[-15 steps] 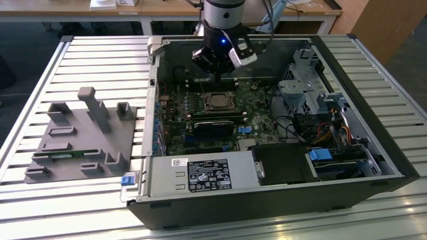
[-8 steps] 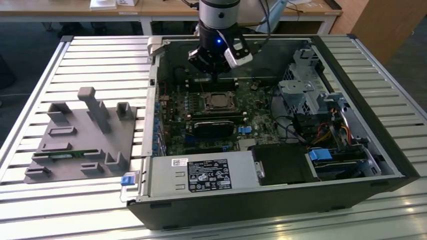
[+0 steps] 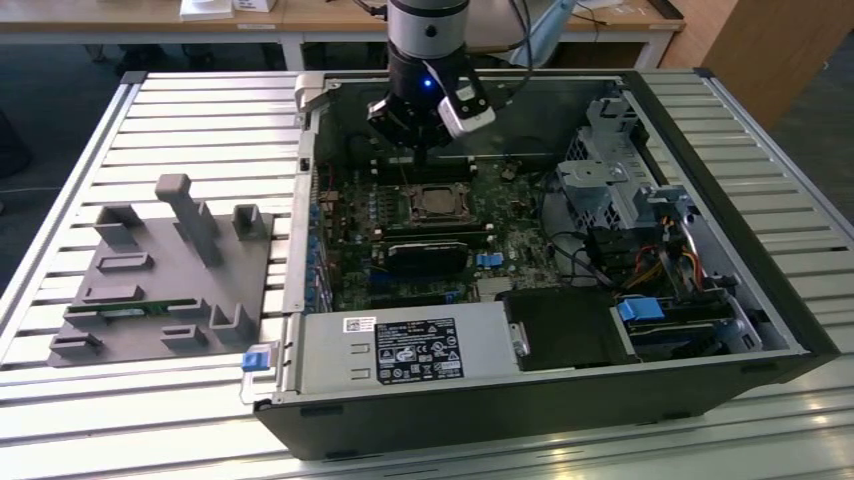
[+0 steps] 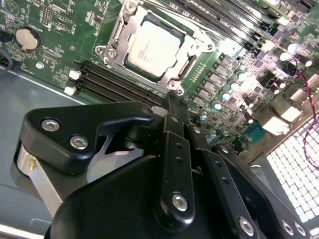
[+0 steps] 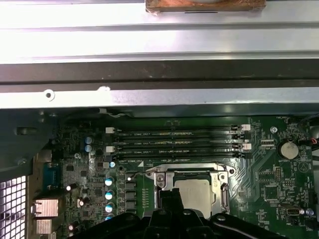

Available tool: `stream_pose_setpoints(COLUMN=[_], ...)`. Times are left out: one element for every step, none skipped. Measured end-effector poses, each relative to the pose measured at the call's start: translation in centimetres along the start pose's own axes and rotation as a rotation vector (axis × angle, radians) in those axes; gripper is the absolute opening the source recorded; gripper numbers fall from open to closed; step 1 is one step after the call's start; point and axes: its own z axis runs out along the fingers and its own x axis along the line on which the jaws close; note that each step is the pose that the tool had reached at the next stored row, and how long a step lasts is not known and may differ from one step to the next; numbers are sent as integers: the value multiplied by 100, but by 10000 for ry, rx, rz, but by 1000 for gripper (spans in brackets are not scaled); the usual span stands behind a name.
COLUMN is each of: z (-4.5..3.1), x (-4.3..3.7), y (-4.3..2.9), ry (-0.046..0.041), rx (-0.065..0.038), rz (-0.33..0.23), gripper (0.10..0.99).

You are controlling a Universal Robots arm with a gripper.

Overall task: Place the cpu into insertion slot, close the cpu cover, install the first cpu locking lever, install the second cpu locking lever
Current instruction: 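Install the first cpu locking lever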

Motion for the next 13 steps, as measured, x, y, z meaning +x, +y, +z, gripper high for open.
stream_pose_setpoints(z=[0, 1, 2, 3, 4, 5, 6, 7, 8, 8, 9, 9, 10], x=[3, 5, 7, 9, 11, 14, 20, 31, 46, 63, 84, 105, 128], y=[0, -1, -1, -1, -1, -2, -2, -3, -3, -4, -5, -6, -7], ry=[-1, -4, -7, -8, -11, -11, -11, -10, -11, -10, -10, -10, -10], rx=[32, 72, 110, 156, 194, 204, 204, 205, 205, 205, 205, 205, 205], rz=[0, -1, -2, -2, -2, -2, -2, -2, -2, -2, -2, -3, -4], gripper=[106, 106, 106, 106, 106, 106, 106, 106, 106, 106, 106, 106, 106])
